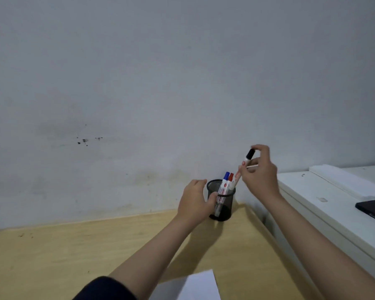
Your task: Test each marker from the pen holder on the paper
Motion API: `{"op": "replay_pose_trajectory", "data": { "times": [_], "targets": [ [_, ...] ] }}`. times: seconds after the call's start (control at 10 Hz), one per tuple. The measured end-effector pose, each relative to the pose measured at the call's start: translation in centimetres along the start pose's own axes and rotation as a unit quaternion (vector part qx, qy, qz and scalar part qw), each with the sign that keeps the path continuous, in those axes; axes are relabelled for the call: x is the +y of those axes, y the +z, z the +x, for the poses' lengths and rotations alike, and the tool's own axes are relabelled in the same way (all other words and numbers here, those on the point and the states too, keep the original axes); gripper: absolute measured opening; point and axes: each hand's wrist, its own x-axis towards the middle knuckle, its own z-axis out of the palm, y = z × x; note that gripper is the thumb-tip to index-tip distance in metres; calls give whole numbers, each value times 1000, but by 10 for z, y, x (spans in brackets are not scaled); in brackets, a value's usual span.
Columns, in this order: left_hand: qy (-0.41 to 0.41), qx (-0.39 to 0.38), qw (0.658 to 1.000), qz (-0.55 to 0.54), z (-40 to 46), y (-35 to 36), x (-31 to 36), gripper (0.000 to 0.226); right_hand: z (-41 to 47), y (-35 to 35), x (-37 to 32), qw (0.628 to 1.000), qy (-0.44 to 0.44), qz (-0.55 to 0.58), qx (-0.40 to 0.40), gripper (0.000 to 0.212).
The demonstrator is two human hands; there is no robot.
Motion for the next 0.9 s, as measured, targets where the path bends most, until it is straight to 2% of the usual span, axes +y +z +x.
{"op": "replay_pose_trajectory", "data": {
  "times": [0.1, 0.3, 0.5, 0.6, 0.7, 0.8, 0.9],
  "targets": [
    [-13, -41, 999, 19, 20, 22, -9, 44, 7, 23, 27, 998, 21, -42, -50, 39],
    [-20, -13, 1000, 3, 34, 45, -18, 44, 12, 44, 60, 987, 64, -104, -109, 31],
    [-20, -4, 1000, 1, 30, 44, -15, 44, 13, 51, 68, 981, 82, -132, -116, 45],
    [-14, -18, 1000, -12, 27, 36, -13, 37, 11, 45, 61, 982, 85, -138, -99, 63],
    [-21, -34, 999, -25, 17, 20, 0, 50, 5, 28, 30, 994, 49, -90, -49, 61],
    [34, 17, 997, -65, -5, -6, 24, 49, -7, -1, -21, 997, -45, 3, 67, 46],
    [118, 12, 985, -124, -64, -38, 49, 42, -35, -44, -85, 958, -172, 129, 191, 33]
  ]
}}
